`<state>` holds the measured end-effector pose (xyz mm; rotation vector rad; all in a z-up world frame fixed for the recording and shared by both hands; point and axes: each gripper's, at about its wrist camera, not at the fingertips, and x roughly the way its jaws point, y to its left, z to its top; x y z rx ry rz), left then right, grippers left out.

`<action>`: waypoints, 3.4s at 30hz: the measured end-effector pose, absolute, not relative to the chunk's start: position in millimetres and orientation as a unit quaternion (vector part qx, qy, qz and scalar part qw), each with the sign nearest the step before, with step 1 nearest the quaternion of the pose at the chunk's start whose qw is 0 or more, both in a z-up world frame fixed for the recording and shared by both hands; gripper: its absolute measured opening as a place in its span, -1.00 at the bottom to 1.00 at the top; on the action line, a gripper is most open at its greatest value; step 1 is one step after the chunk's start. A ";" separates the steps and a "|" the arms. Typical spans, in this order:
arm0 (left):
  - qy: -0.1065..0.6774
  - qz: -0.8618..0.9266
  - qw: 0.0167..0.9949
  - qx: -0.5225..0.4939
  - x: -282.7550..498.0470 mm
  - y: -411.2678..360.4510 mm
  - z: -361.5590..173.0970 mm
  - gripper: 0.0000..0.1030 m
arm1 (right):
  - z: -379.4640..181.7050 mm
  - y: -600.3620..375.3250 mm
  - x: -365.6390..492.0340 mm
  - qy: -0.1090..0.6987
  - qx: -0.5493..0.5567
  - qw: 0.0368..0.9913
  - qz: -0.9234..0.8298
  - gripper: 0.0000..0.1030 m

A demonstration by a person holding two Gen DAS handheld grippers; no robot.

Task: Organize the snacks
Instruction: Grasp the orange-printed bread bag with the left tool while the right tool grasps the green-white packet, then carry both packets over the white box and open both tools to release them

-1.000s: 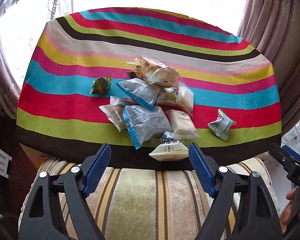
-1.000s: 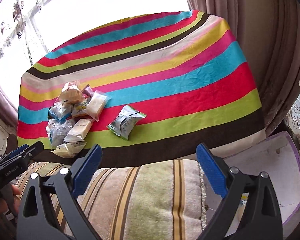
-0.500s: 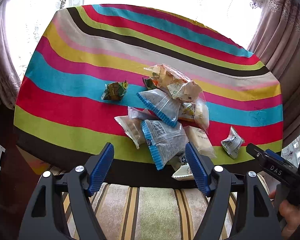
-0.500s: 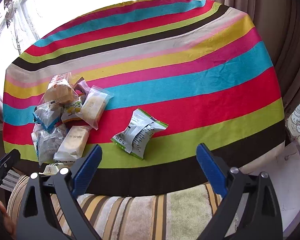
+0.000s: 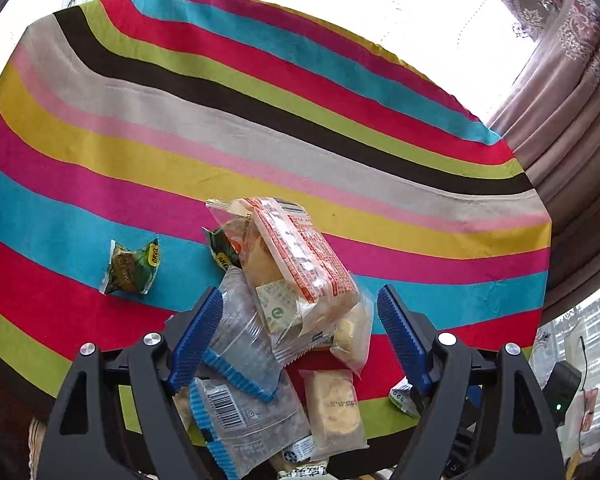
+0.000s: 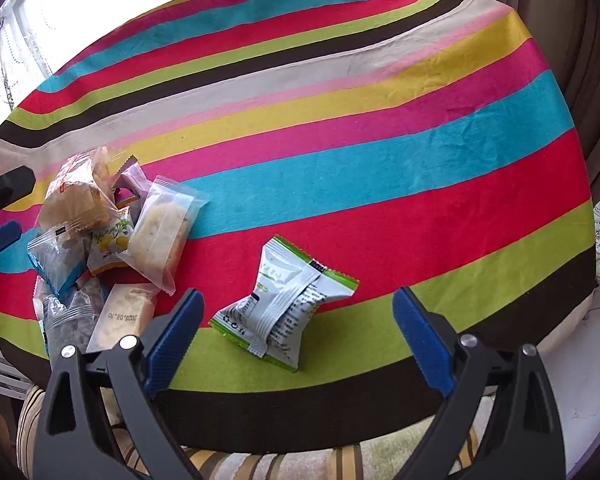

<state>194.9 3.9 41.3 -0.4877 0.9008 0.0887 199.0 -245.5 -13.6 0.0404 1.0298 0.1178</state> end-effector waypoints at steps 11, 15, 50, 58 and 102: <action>0.491 0.093 0.840 -0.212 246.7 1.0 10.3 0.65 | -20.9 -244.0 203.9 0.495 0.017 0.866 0.060 0.75; 0.495 0.081 0.844 -0.188 253.9 -6.2 7.9 0.22 | -27.3 -244.2 209.7 0.507 0.027 0.859 0.070 0.08; 0.413 0.110 0.902 -0.056 164.8 -81.2 84.2 -0.07 | 22.4 -309.4 164.9 0.441 0.138 0.876 0.135 -0.37; 0.426 0.084 0.900 -0.035 148.0 -127.8 83.3 -0.07 | 28.3 -348.0 149.8 0.434 0.160 0.875 0.143 -0.37; 0.520 -0.191 0.830 0.059 94.5 -382.4 16.4 -0.07 | -38.5 -558.4 84.0 0.463 0.219 0.858 0.021 -0.36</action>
